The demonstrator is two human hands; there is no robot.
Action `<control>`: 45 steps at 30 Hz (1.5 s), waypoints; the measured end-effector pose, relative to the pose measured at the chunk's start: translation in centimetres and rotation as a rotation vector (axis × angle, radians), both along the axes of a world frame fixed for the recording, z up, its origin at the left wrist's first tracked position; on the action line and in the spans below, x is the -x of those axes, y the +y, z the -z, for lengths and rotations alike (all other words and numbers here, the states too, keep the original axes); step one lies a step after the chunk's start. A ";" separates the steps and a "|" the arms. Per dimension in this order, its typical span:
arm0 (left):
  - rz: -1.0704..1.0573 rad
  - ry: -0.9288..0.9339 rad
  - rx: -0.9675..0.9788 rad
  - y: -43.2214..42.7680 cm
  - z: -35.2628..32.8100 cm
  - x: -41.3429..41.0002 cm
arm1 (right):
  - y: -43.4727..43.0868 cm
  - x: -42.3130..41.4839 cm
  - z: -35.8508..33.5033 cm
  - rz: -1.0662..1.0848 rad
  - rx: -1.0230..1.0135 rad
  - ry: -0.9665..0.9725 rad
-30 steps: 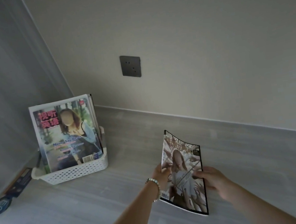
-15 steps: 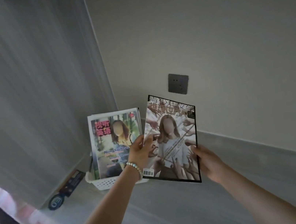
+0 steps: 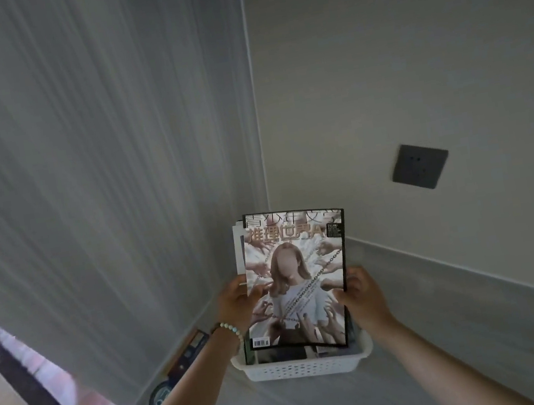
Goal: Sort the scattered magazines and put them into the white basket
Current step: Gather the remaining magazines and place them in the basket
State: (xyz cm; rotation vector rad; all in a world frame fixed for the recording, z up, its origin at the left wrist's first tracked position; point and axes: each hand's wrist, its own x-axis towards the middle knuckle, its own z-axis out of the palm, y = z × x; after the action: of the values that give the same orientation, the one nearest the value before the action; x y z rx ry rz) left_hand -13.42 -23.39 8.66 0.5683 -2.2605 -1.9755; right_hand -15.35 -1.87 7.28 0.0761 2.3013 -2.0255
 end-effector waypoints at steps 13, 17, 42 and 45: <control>0.059 -0.014 -0.047 -2.2 4.5 6.2 | -0.7 6.2 2.1 -0.069 -0.052 -0.094; 0.028 -0.069 -0.185 -2.7 5.0 7.9 | -1.5 8.2 2.0 -0.088 -0.036 -0.060; 0.128 0.162 0.130 -3.2 5.6 4.9 | -0.5 5.8 2.2 -0.103 0.180 0.095; 0.174 0.116 0.131 -3.5 6.0 4.8 | -0.5 5.6 2.8 -0.112 0.151 0.077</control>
State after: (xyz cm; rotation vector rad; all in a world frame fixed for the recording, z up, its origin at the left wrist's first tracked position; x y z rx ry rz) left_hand -18.19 -26.85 2.61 0.2452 -2.4159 -1.8583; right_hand -20.98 -2.36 4.43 -0.1389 2.1323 -2.1718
